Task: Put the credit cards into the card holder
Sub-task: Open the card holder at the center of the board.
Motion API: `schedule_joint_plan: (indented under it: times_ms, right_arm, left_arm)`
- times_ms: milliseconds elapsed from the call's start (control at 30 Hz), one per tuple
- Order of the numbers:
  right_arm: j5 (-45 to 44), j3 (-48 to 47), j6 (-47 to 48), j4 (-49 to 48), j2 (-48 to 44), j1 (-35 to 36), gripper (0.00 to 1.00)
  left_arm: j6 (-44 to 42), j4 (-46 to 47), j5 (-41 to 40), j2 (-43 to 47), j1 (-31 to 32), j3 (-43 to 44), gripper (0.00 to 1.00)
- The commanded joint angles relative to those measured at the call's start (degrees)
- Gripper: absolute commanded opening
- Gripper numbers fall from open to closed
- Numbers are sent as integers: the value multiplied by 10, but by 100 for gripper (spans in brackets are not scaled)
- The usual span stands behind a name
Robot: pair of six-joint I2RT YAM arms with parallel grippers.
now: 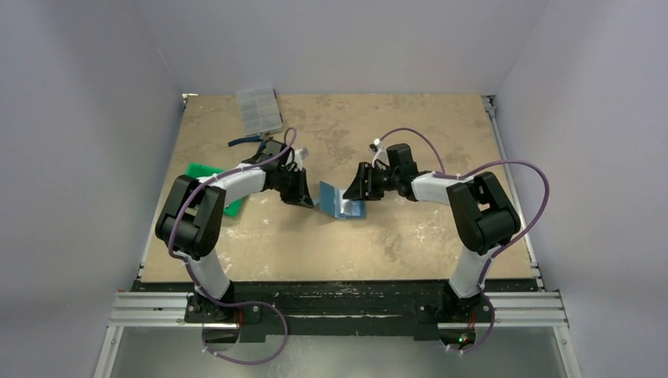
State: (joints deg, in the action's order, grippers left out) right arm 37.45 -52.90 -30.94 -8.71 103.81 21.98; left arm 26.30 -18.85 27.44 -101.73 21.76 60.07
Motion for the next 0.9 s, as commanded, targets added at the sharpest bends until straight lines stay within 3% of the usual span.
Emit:
schedule_joint_plan:
  times_ms: [0, 467, 667, 867]
  right_arm:
    - [17, -2, -2, -36, -11, 6, 56]
    - [27, -16, -30, -75, 13, 49, 66]
    - [53, -43, -87, -133, 39, 109, 66]
    - [105, -22, -156, -236, 62, 101, 66]
  left_arm:
    - [-48, -27, -96, 34, -5, -13, 0]
    - [-47, -19, -76, 6, -3, -16, 0]
    - [-47, -17, -71, 1, 7, -17, 0]
    - [-49, -18, -72, 1, 15, -19, 0]
